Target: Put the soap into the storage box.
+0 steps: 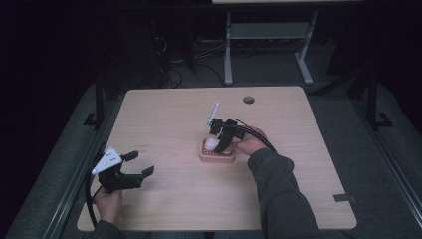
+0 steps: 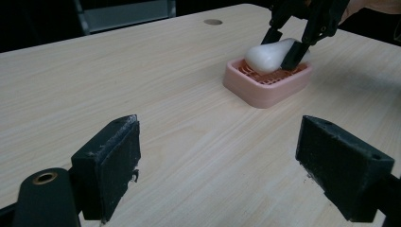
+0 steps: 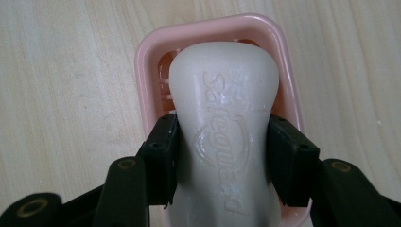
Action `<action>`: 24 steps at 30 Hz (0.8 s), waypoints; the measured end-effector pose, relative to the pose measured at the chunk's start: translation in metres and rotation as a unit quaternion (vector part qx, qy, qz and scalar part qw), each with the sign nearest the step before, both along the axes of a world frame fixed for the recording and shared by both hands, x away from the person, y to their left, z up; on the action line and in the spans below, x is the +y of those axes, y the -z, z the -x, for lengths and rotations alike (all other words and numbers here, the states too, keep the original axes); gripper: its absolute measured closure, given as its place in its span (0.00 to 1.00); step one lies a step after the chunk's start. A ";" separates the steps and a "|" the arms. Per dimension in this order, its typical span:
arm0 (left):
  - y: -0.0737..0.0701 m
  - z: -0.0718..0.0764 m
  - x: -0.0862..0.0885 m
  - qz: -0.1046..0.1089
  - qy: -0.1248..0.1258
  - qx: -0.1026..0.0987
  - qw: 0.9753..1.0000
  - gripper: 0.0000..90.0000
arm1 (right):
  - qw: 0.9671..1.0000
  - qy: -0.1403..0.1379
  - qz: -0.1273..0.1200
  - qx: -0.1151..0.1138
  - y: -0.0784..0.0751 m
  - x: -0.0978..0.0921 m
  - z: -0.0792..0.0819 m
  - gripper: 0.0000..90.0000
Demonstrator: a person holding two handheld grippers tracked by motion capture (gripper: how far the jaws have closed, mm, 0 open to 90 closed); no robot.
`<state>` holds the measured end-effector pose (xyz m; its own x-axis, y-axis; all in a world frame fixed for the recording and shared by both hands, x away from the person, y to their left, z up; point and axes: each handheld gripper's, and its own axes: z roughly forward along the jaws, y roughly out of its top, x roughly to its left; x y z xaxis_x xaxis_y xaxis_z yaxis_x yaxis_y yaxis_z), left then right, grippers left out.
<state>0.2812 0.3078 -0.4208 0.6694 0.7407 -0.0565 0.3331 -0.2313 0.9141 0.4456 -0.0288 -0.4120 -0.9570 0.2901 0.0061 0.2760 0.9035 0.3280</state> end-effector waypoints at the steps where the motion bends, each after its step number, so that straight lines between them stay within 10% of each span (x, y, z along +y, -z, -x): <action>1: 0.000 0.000 0.000 0.000 0.000 0.000 1.000 0.16 | 1.000 -0.001 0.001 0.001 0.001 0.001 -0.001 0.54; 24: 0.000 0.000 0.000 0.001 0.000 0.000 1.000 0.16 | 1.000 0.002 0.005 0.011 0.009 0.004 -0.003 0.53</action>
<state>0.2812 0.3079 -0.4207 0.6696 0.7405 -0.0576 0.3333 -0.2303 0.9143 0.4489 -0.0247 -0.4206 -0.9555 0.2940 0.0241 0.2866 0.9059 0.3119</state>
